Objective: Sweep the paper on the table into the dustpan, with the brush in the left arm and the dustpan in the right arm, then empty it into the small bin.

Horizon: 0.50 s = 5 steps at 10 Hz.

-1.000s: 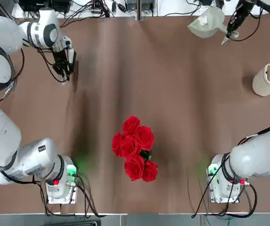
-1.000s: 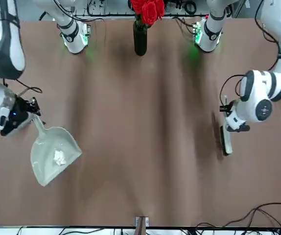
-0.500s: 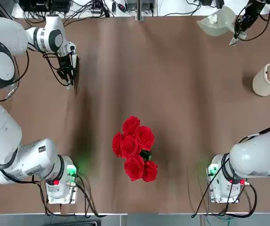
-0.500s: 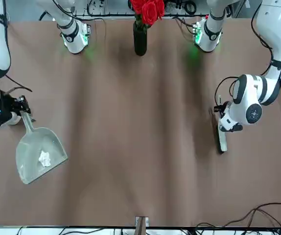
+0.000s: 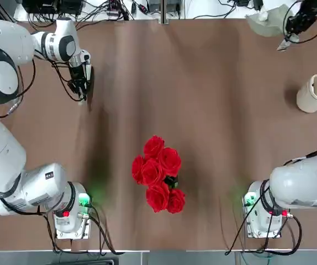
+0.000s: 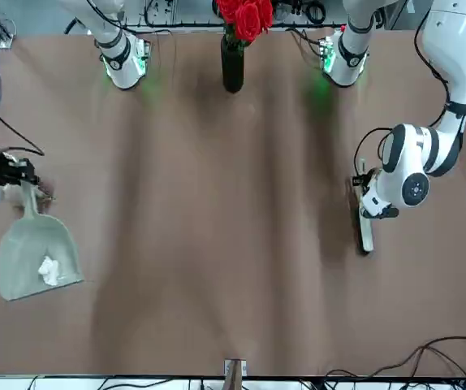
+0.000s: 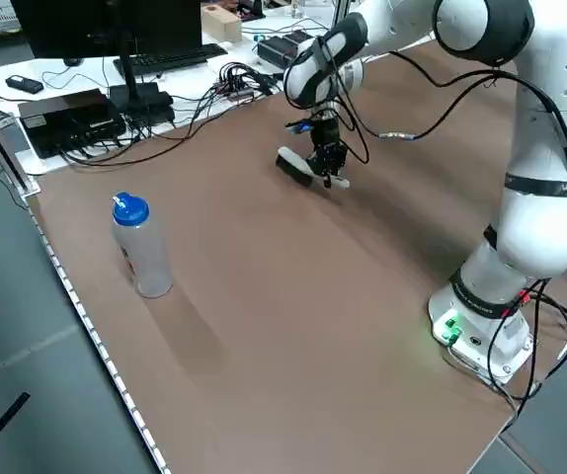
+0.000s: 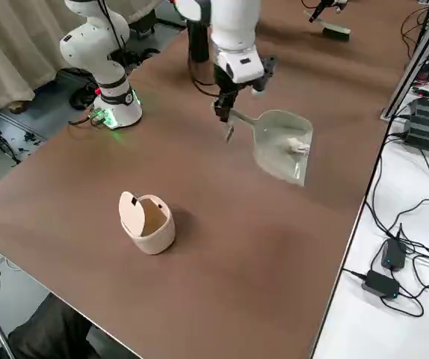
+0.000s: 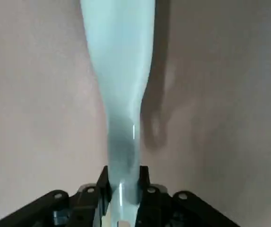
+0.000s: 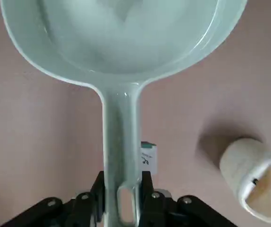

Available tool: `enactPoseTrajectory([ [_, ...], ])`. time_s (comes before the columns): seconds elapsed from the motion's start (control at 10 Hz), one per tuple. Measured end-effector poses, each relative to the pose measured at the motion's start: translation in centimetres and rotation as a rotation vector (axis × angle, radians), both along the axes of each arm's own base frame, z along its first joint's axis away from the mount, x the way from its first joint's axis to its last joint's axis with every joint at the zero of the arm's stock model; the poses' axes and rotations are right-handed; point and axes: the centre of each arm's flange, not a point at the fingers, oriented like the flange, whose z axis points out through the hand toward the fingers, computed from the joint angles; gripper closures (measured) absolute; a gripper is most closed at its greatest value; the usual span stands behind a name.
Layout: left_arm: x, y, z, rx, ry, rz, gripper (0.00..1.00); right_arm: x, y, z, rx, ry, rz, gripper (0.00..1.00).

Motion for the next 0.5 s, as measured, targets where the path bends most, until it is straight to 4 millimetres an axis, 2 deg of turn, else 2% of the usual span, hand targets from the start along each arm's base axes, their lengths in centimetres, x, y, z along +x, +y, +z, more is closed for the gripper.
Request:
enactPoseTrajectory([
  [0.2,0.0,-0.1,-0.2,0.003,0.003,-0.007,0.67,-1.5,-2.7,1.8,-0.004,-0.016,-0.066,0.67],
  [0.5,0.0,-0.3,-0.2,0.003,0.002,-0.011,0.57,-3.8,-8.5,3.0,-0.019,-0.034,-0.292,0.67],
])
